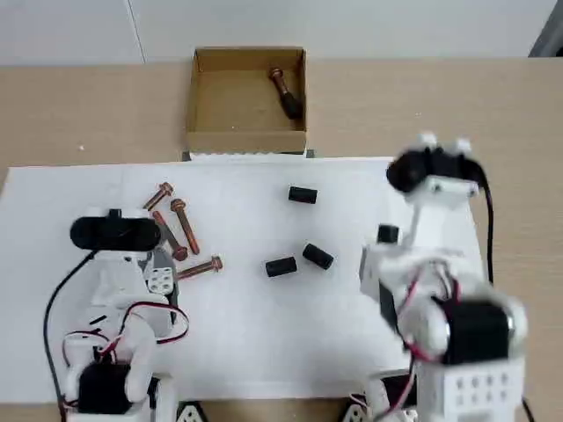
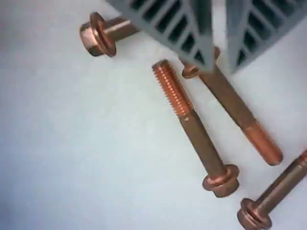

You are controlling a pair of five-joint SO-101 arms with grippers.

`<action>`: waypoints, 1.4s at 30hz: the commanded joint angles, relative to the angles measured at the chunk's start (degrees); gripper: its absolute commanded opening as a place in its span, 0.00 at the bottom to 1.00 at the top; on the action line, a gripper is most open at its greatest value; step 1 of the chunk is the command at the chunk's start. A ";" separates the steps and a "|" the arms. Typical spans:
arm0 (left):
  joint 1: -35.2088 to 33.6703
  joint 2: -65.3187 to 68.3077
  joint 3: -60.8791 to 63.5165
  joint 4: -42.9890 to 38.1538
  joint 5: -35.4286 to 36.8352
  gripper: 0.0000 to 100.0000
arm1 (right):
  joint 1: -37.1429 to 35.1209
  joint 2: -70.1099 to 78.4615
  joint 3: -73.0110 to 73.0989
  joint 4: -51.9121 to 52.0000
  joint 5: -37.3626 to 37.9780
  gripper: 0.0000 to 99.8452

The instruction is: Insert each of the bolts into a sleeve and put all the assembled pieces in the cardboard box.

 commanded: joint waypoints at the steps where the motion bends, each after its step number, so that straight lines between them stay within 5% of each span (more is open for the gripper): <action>1: -0.26 12.04 -11.30 1.49 -0.09 0.01 | 0.75 -10.42 8.62 -4.53 1.85 0.00; 10: 0.00 33.76 -27.56 1.49 -0.62 0.01 | 0.84 -20.35 20.66 -9.71 1.76 0.00; 22: 6.51 46.42 -28.70 13.63 -35.60 0.01 | 6.73 -21.41 28.22 -15.96 2.11 0.00; 35: 8.26 56.70 -28.70 13.36 -50.73 0.02 | 6.64 -21.32 30.07 -19.38 2.11 0.00; 42: 8.53 61.01 -28.79 7.91 -51.87 0.11 | 6.64 -21.32 30.33 -19.38 2.11 0.00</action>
